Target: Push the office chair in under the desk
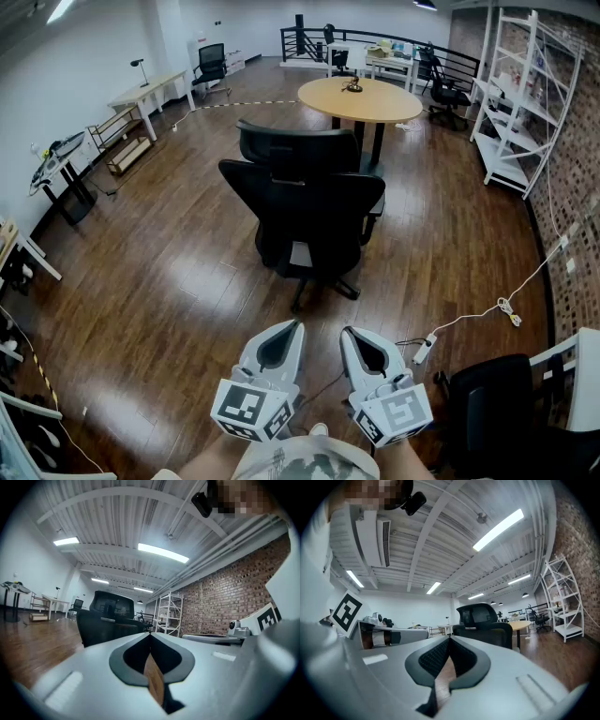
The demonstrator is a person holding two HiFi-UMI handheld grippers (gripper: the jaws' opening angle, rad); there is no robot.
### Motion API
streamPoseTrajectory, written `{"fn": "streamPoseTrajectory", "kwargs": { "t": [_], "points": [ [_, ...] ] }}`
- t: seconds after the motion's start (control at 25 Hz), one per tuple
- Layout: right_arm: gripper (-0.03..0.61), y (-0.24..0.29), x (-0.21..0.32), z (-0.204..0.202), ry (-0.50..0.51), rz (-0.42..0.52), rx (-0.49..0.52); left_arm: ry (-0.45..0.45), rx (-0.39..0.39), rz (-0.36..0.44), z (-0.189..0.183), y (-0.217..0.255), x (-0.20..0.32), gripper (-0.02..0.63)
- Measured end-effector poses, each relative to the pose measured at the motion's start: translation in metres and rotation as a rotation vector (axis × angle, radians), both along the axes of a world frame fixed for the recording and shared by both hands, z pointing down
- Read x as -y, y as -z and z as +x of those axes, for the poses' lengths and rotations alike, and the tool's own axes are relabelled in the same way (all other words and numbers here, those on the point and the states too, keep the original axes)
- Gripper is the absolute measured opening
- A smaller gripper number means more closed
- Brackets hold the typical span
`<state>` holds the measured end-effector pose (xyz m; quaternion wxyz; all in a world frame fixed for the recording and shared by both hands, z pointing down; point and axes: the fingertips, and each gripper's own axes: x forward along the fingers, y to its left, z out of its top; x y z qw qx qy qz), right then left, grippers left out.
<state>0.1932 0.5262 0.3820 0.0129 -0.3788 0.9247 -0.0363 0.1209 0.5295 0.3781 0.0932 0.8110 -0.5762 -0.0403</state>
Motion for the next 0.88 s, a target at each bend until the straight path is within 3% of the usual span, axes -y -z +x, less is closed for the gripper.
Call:
{"fn": "streamPoseTrajectory", "kwargs": {
  "t": [0.28,0.88],
  "points": [
    [0.0,-0.009,0.038,-0.009,0.012,-0.006,-0.021,0.019,0.007,-0.005,-0.017,-0.015,0.039,0.018],
    [0.002,0.0,0.15,-0.077,-0.047,0.011,-0.072,-0.061,-0.044,-0.006,-0.084,-0.01,0.158,0.025]
  ]
}}
